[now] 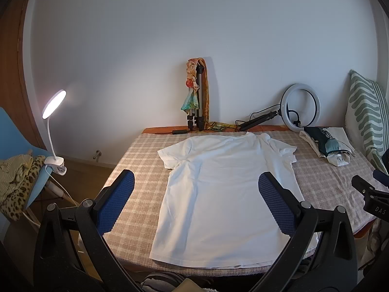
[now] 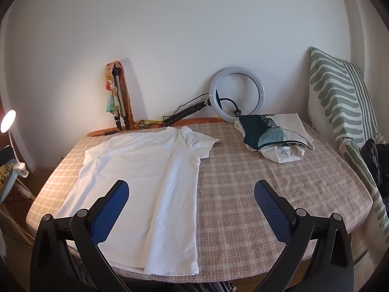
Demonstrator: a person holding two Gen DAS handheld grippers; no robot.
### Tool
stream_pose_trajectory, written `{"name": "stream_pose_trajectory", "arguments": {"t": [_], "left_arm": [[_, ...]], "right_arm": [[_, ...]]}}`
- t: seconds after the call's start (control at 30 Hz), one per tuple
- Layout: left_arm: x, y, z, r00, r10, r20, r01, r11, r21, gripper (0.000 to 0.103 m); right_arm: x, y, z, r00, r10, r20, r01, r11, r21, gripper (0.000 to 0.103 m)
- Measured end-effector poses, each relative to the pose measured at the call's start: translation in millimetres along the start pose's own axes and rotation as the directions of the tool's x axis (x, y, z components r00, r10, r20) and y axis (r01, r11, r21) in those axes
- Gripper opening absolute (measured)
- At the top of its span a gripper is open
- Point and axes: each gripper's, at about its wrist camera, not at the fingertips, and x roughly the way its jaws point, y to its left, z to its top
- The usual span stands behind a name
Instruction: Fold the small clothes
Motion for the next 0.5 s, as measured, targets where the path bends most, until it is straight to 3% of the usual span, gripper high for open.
{"name": "stream_pose_trajectory", "arguments": {"t": [0.5], "left_arm": [[-2.9, -0.2, -2.4, 1.000, -0.007, -0.002, 0.007, 1.000, -0.016, 0.103]], "right_arm": [[-10.2, 3.7, 3.6, 1.000, -0.024, 0.020, 0.024, 1.000, -0.004, 0.102]]}}
